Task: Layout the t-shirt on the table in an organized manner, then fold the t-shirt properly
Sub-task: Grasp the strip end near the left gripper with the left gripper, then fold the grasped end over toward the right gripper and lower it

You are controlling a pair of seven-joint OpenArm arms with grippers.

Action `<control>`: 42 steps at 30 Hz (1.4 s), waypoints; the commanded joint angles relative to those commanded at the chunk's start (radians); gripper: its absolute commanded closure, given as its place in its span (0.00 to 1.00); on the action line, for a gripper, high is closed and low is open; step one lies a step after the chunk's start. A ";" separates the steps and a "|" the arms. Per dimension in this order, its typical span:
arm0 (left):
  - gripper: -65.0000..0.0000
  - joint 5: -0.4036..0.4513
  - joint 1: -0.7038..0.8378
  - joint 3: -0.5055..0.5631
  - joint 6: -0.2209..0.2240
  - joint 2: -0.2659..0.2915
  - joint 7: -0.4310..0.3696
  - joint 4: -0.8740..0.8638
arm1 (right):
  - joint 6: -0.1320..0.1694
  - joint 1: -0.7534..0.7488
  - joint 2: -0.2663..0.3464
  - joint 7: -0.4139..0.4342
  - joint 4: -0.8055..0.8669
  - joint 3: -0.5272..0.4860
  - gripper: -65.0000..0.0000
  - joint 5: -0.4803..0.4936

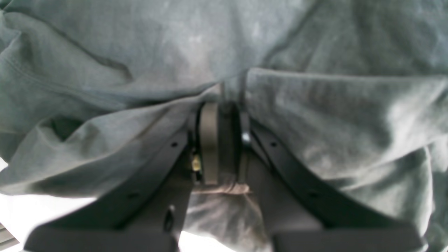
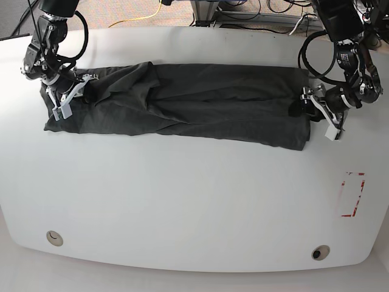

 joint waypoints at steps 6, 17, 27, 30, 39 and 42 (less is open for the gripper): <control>0.40 0.000 0.005 0.000 0.000 0.005 0.034 0.002 | 0.000 0.000 0.000 0.000 0.000 0.000 0.89 0.002; 0.98 0.000 0.006 0.048 0.000 0.003 0.041 0.015 | 0.000 0.000 0.000 0.000 -0.003 0.002 0.89 0.003; 1.00 0.000 0.063 0.146 0.000 -0.002 0.043 0.258 | 0.000 0.002 0.000 0.000 -0.003 0.002 0.89 0.003; 1.00 0.000 0.064 0.181 0.000 -0.005 0.069 0.348 | 0.000 0.002 0.000 0.000 -0.003 0.002 0.89 0.005; 1.00 -0.006 0.046 0.302 0.000 -0.008 0.169 0.503 | 0.000 0.002 0.000 0.000 -0.002 0.003 0.89 0.005; 1.00 -0.006 0.025 0.345 0.000 0.003 0.170 0.508 | 0.000 0.002 0.000 0.000 -0.002 0.003 0.89 0.005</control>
